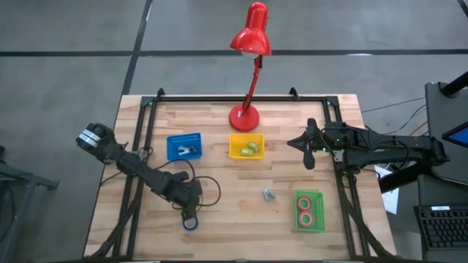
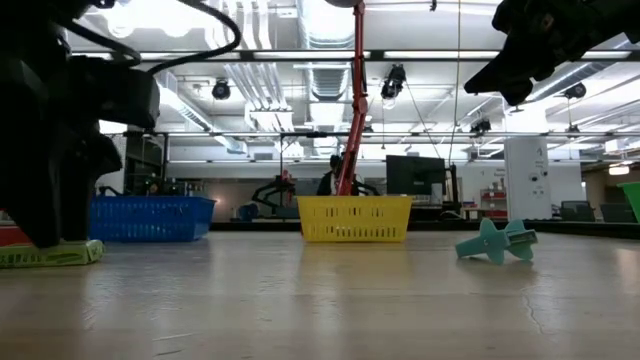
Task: Pick and place Stapler, Stapler remover, tape
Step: Put the green stapler pin box into the yellow bin
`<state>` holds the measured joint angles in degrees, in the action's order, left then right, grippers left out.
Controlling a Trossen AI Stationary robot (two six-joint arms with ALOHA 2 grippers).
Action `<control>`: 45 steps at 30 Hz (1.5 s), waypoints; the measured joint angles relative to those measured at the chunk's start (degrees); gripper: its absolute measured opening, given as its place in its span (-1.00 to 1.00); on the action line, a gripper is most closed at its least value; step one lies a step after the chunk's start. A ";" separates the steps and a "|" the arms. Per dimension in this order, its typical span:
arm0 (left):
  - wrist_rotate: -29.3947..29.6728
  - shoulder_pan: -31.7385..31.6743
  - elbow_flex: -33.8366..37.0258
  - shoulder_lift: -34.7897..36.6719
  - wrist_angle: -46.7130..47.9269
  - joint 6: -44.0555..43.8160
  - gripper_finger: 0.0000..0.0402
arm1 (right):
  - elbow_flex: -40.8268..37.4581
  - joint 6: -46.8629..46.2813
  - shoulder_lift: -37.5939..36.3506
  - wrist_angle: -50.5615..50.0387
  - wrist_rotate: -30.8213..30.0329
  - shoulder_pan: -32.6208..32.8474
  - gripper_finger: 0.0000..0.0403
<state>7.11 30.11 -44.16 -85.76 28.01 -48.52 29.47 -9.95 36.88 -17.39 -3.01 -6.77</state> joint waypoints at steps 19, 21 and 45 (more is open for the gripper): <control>3.15 0.13 3.38 -4.10 -5.16 1.51 -0.13 | 0.00 0.02 0.01 0.02 0.00 0.00 -0.91; 4.09 0.13 3.14 -4.09 -5.14 1.56 -0.23 | 0.00 -0.05 0.00 0.00 0.00 0.00 -0.91; 23.99 -11.44 -6.47 -4.15 -21.01 29.87 -0.41 | 0.00 0.02 0.00 0.01 0.00 0.00 -0.91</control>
<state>31.11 18.67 -50.63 -89.90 7.00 -18.65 29.46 -9.93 36.88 -17.37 -3.01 -6.76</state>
